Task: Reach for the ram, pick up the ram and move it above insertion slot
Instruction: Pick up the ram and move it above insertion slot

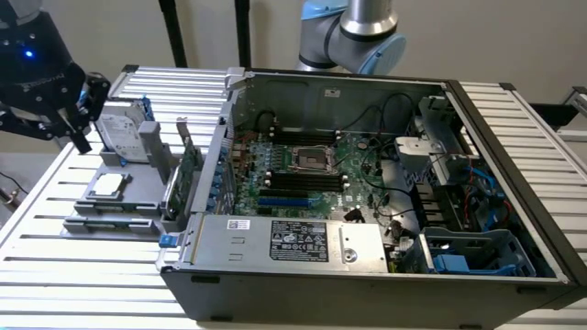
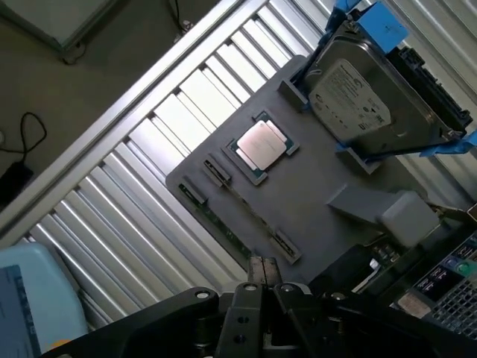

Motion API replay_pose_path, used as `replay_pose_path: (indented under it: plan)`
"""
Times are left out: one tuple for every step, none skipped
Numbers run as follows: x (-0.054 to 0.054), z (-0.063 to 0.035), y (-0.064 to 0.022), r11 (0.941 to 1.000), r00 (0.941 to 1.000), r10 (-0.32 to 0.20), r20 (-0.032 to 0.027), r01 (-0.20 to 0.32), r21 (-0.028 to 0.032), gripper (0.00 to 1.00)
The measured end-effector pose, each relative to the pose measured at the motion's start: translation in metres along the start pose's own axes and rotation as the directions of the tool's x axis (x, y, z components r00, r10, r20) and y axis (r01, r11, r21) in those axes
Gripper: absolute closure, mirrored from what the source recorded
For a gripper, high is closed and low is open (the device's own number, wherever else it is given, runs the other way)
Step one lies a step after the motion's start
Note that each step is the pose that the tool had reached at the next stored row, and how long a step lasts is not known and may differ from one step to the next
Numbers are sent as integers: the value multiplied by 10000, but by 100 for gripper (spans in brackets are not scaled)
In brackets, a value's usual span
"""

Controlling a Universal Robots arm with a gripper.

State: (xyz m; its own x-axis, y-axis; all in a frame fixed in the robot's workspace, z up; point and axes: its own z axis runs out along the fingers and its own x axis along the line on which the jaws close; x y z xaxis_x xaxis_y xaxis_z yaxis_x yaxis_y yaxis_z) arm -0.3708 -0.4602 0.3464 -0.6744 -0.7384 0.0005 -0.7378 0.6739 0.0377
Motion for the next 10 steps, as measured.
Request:
replay_pose_path:
  plan:
    - [0, 1, 0, 9998, 9998, -179, -7, 179, 0, 89]
    - [0, 1, 0, 9994, 9994, -359, -14, 359, 0, 89]
    - [0, 3, 0, 9985, 9985, -540, -20, 540, 0, 89]
    - [0, 4, 1, 9974, 9974, -716, -26, 716, 0, 89]
    - [0, 5, 1, 9958, 9958, -912, -34, 912, -1, 89]
    - [0, 6, 0, 9940, 9940, -1091, -41, 1091, -1, 89]
    - [0, 7, 0, 9919, 9919, -1270, -47, 1270, -2, 89]
    - [0, 7, 0, 9894, 9894, -1449, -55, 1449, -3, 89]
    - [0, 8, 0, 9866, 9866, -1630, -62, 1630, -4, 89]
    - [0, 9, 0, 9835, 9835, -1809, -69, 1809, -5, 89]
